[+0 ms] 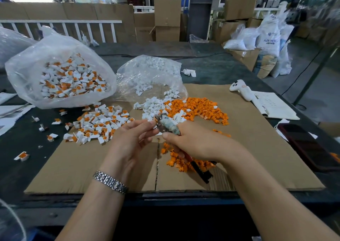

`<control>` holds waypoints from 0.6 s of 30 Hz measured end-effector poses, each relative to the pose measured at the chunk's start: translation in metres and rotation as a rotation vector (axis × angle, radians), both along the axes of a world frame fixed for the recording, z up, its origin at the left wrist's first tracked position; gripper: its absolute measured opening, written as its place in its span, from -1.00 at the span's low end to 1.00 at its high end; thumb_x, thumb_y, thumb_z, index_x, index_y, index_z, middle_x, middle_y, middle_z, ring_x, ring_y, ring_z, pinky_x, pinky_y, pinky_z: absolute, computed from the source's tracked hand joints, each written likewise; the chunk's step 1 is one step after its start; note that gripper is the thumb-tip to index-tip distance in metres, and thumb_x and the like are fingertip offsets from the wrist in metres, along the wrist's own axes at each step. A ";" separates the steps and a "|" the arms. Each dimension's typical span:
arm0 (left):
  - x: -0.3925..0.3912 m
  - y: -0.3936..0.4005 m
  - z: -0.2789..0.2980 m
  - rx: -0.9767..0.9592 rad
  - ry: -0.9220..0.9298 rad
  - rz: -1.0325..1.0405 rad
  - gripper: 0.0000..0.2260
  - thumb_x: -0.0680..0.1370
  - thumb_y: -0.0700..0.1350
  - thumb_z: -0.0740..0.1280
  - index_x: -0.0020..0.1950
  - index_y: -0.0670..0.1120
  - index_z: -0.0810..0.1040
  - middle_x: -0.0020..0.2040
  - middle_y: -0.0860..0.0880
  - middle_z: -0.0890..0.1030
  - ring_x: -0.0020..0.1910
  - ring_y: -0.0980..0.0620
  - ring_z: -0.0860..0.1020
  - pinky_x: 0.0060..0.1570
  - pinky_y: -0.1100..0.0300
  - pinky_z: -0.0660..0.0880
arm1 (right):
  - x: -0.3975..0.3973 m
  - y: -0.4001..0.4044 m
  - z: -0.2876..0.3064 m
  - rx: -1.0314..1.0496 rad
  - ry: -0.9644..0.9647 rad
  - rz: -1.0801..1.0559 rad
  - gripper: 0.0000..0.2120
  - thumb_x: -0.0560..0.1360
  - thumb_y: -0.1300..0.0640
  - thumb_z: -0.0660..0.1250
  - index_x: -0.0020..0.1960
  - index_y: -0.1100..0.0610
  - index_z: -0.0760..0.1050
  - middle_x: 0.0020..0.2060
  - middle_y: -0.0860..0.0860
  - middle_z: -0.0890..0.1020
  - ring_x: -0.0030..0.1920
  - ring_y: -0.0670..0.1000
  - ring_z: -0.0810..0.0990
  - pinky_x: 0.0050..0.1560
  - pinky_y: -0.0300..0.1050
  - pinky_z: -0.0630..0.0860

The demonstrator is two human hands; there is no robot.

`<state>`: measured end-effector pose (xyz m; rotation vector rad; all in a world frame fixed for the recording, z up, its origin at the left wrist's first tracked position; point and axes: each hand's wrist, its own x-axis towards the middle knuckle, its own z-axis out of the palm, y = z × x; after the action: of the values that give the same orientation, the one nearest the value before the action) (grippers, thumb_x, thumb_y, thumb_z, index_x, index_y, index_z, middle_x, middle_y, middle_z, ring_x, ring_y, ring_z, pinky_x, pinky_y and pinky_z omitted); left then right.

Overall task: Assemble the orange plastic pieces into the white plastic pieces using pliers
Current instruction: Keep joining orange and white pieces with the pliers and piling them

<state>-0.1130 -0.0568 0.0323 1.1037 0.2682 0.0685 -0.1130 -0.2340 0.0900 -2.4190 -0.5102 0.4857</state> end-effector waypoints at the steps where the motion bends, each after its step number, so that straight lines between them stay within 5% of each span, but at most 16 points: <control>1: 0.000 -0.001 0.000 -0.011 0.003 0.004 -0.68 0.28 -0.19 0.55 -0.01 -0.23 0.64 -0.21 -0.10 0.74 -0.27 0.06 0.72 -0.40 0.33 0.55 | -0.001 0.002 -0.002 -0.001 -0.020 -0.012 -0.61 0.67 -0.13 0.16 -0.16 0.14 0.44 -0.30 0.11 0.55 -0.36 0.03 0.49 -0.25 -0.04 0.48; 5: -0.001 -0.003 -0.005 -0.054 0.020 -0.004 -0.75 0.28 -0.23 0.54 -0.08 -0.26 0.65 -0.25 -0.11 0.73 -0.31 0.05 0.71 -0.36 0.33 0.59 | -0.002 0.007 -0.013 -0.033 -0.071 -0.065 -0.58 0.65 -0.17 0.19 -0.04 0.20 0.48 -0.30 0.12 0.55 -0.34 0.06 0.51 -0.26 0.06 0.55; 8: -0.002 -0.001 -0.008 -0.079 0.035 -0.001 -0.83 0.30 -0.26 0.53 -0.14 -0.26 0.68 -0.22 -0.15 0.73 -0.30 0.04 0.71 -0.33 0.32 0.62 | -0.001 0.009 -0.021 -0.025 -0.095 -0.101 -0.61 0.65 -0.15 0.21 -0.05 0.19 0.48 -0.34 0.07 0.51 -0.38 0.03 0.47 -0.39 -0.08 0.41; 11: -0.003 -0.002 -0.010 -0.062 0.043 -0.053 -0.97 0.33 -0.25 0.51 -0.27 -0.20 0.75 -0.17 -0.18 0.74 -0.26 0.02 0.73 -0.29 0.30 0.64 | 0.001 0.005 -0.020 -0.037 -0.066 -0.084 -0.62 0.65 -0.14 0.21 -0.10 0.17 0.47 -0.35 0.09 0.55 -0.40 0.04 0.54 -0.30 0.02 0.57; 18: 0.000 0.018 -0.013 0.045 0.048 0.099 -0.86 0.45 -0.26 0.50 -0.01 -0.22 0.67 -0.20 -0.13 0.74 -0.23 0.00 0.71 -0.25 0.28 0.63 | 0.018 -0.024 -0.007 -0.083 0.025 -0.053 -0.50 0.59 -0.29 0.19 -0.16 0.12 0.56 -0.28 0.07 0.64 -0.33 0.01 0.57 -0.20 0.07 0.59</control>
<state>-0.1129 -0.0389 0.0190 1.1378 0.3661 0.1364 -0.0948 -0.2575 0.0833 -2.4957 -0.4215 0.5234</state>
